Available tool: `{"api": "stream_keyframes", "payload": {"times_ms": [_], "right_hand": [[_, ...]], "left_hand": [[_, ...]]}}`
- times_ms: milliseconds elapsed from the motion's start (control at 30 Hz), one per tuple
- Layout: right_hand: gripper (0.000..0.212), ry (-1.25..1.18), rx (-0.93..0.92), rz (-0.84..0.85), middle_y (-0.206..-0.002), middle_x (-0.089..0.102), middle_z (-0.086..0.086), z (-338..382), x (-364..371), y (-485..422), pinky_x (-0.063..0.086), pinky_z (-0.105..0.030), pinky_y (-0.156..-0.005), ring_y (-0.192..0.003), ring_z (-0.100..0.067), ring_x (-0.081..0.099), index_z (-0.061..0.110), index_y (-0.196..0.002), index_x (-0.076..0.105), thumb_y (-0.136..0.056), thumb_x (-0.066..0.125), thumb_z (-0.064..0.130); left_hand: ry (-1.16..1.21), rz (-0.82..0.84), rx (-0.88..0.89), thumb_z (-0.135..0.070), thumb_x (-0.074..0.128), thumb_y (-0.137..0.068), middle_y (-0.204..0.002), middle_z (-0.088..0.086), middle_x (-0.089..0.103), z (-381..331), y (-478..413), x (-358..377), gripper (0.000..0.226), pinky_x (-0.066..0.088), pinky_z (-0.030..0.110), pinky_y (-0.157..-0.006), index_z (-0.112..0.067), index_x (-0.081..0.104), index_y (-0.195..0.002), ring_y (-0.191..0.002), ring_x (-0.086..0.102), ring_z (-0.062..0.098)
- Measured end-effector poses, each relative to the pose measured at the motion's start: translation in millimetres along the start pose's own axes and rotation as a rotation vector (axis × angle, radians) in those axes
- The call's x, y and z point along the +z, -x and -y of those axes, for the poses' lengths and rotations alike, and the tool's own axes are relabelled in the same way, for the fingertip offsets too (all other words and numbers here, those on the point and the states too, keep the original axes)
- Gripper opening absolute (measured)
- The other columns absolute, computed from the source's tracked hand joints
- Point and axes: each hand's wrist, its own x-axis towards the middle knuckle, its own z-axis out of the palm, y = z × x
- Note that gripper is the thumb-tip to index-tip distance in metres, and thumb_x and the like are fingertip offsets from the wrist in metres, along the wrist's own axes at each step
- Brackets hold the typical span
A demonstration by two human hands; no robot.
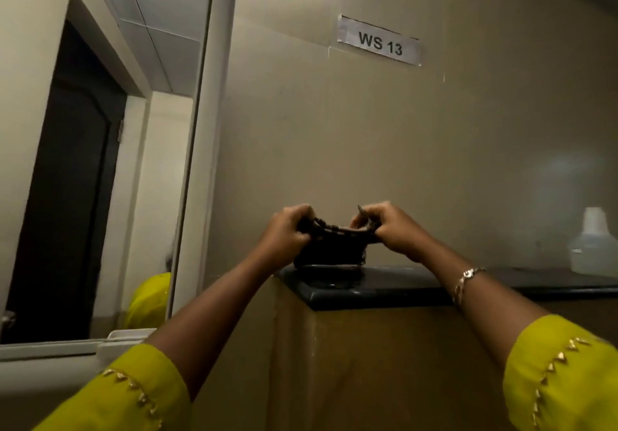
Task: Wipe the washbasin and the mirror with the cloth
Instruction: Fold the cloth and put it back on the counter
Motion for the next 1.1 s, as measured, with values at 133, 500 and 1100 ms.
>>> {"api": "stream_keyframes", "payload": {"times_ms": [133,500,1100], "right_hand": [[0.046,-0.054,-0.017,0.088,-0.077,0.063,-0.002,-16,-2,13,0.045,-0.018,-0.064,-0.076,-0.012,0.059,0.019,-0.072,0.063,-0.079,0.044,-0.023],[0.039,-0.067,-0.089,0.308,-0.09,0.069,0.0,-22,-21,39,0.052,-0.016,-0.072,-0.076,0.004,0.065,0.017,-0.085,0.068,-0.082,0.05,-0.017],[0.041,-0.101,-0.046,0.32,-0.102,0.072,0.0,-27,-20,45,0.046,-0.029,-0.093,-0.1,-0.009,0.064,0.014,-0.093,0.073,-0.08,0.049,0.045]], "left_hand": [[-0.014,0.053,0.062,0.001,0.058,-0.071,-0.083,0.018,0.063,5,7,6,0.01,0.051,0.05,-0.08,0.003,0.06,-0.081,-0.089,0.062,0.037],[-0.005,0.263,0.134,0.001,0.059,-0.08,-0.093,0.018,0.063,-9,25,1,0.01,0.051,0.049,-0.083,-0.009,0.059,-0.082,-0.091,0.061,0.03],[-0.021,0.363,0.143,-0.08,0.046,-0.059,-0.08,-0.004,0.055,-15,34,-2,0.08,0.038,0.019,-0.056,-0.01,0.07,-0.088,-0.067,0.051,0.007]]}}
